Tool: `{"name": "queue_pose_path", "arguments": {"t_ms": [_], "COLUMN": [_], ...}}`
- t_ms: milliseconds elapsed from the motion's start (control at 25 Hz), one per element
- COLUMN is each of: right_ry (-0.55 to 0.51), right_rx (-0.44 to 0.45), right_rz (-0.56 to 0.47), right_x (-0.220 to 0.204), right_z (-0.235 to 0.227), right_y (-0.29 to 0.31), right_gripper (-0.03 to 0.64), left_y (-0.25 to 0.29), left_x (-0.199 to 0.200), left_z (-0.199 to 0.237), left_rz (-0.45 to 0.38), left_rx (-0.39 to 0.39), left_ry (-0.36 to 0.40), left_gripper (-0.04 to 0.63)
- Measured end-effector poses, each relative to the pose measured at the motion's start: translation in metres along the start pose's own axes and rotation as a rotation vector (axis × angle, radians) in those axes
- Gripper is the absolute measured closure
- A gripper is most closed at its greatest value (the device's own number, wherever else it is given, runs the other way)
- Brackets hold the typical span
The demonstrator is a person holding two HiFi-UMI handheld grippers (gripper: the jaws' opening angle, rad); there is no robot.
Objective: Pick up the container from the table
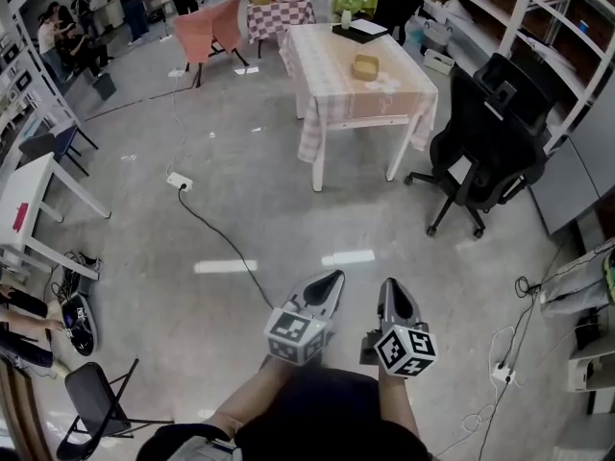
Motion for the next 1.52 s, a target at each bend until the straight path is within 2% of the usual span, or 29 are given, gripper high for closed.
{"name": "queue_pose_path", "arguments": {"t_ms": [320, 800, 1040, 1520], "right_ry": [-0.014, 0.042, 0.048, 0.056], "right_rx": [-0.016, -0.032, -0.046, -0.072], "right_rz": [0.0, -0.002, -0.007, -0.024], "right_x": [0.03, 0.068, 0.081, 0.089], "right_z": [-0.002, -0.004, -0.003, 0.0], "right_y": [0.066, 0.173, 0.218, 0.272], "right_gripper": [0.612, 0.612, 0.612, 0.612], "left_y": [0.053, 0.13, 0.161, 0.206], "left_x": [0.028, 0.084, 0.093, 0.114], "left_z": [0.043, 0.115, 0.155, 0.202], "left_rz": [0.011, 0.039, 0.05, 0.048], "left_rx": [-0.032, -0.058, -0.072, -0.12], "left_ry": [0.0, 0.023, 0.026, 0.035], "left_gripper": [0.584, 0.584, 0.584, 0.585]}}
Point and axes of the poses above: the fingertips, and each gripper's own axes: y forward along the fingers, z to its left, x out of its top, the point moved 5 cm from there along -y, backward along the fingers, and after that the axes turned 8 degrees about -x, right-handed, at the moved point
